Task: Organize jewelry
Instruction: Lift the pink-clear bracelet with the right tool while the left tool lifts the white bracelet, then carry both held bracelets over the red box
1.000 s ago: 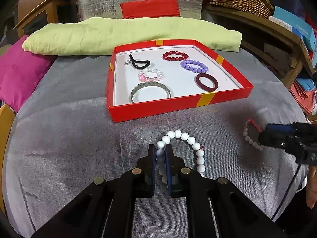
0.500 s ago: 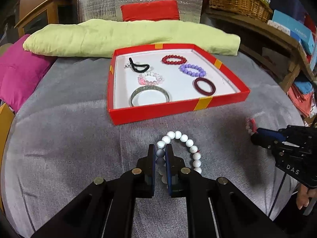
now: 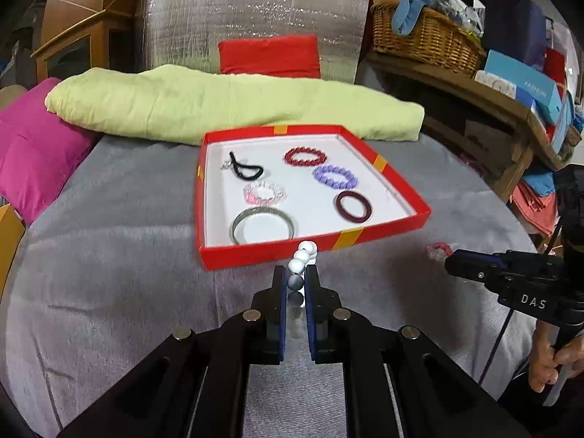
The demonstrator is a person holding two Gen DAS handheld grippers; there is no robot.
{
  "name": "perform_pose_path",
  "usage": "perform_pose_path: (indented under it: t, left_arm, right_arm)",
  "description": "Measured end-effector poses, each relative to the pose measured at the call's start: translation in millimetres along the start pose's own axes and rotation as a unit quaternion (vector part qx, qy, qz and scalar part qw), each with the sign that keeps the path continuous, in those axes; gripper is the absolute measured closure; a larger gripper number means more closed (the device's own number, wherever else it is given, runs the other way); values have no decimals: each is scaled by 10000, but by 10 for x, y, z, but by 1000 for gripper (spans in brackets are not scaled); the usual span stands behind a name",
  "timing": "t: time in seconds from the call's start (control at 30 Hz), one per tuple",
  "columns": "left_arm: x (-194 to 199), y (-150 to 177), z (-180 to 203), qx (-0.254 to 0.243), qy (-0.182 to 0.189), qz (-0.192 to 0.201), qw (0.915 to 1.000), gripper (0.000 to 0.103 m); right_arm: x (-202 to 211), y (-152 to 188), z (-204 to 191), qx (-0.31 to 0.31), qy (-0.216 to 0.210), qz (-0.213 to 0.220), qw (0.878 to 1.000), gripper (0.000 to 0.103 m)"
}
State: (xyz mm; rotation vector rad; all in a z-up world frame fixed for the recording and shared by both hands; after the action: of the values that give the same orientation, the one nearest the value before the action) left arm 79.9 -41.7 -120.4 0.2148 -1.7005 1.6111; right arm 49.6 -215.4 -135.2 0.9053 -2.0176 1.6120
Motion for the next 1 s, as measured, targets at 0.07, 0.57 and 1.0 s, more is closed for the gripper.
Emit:
perform_pose_path:
  t: [0.07, 0.57, 1.0]
  left_arm:
    - [25, -26, 34, -12, 32, 51, 10000, 93]
    - [140, -253, 225, 96, 261, 396, 9988, 93]
    - [63, -374, 226, 101, 13, 464, 9989, 93]
  right_arm:
    - [30, -34, -6, -39, -43, 87, 9999, 87]
    - [190, -187, -120, -328, -308, 480, 9978, 87]
    - [100, -185, -263, -325, -349, 400, 9981, 87]
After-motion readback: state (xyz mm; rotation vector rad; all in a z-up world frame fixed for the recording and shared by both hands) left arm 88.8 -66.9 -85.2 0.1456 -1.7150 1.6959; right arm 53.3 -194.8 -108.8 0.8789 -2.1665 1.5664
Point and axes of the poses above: each gripper's, at about its wrist camera, not at the fingertips, and x roughly against the way its jaws point, z to its right, y to its underside, the point moved 7 cm from there along -x, roughly the way its jaws point, and after that the axes turned 1 degree about z, right-handed, at the moved point
